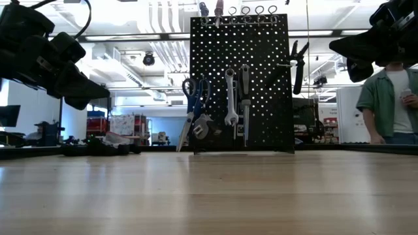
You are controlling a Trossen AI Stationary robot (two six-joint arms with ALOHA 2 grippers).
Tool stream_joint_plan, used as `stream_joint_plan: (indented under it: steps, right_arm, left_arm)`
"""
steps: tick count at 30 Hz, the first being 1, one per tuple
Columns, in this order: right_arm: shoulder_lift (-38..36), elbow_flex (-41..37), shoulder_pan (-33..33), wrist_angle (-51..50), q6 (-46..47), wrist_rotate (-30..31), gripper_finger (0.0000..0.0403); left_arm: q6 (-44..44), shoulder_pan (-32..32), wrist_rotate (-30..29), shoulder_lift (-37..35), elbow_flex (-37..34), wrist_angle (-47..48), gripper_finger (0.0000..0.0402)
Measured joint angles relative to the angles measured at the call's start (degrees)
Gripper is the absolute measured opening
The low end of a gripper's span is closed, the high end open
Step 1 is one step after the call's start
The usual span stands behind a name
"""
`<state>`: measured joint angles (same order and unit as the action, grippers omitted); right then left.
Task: Hang tools onto peg board
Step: Return to Home Position
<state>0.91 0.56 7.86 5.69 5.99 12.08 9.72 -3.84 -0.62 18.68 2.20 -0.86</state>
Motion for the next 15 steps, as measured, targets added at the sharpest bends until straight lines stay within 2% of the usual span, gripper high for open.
stream_joint_plan:
  steps: [15]
  right_arm:
    - [0.0, 0.0, 0.0, 0.0, 0.03, -0.02, 0.0]
  left_arm:
    - [0.0, 0.0, -0.01, 0.0, 0.0, 0.02, 0.0]
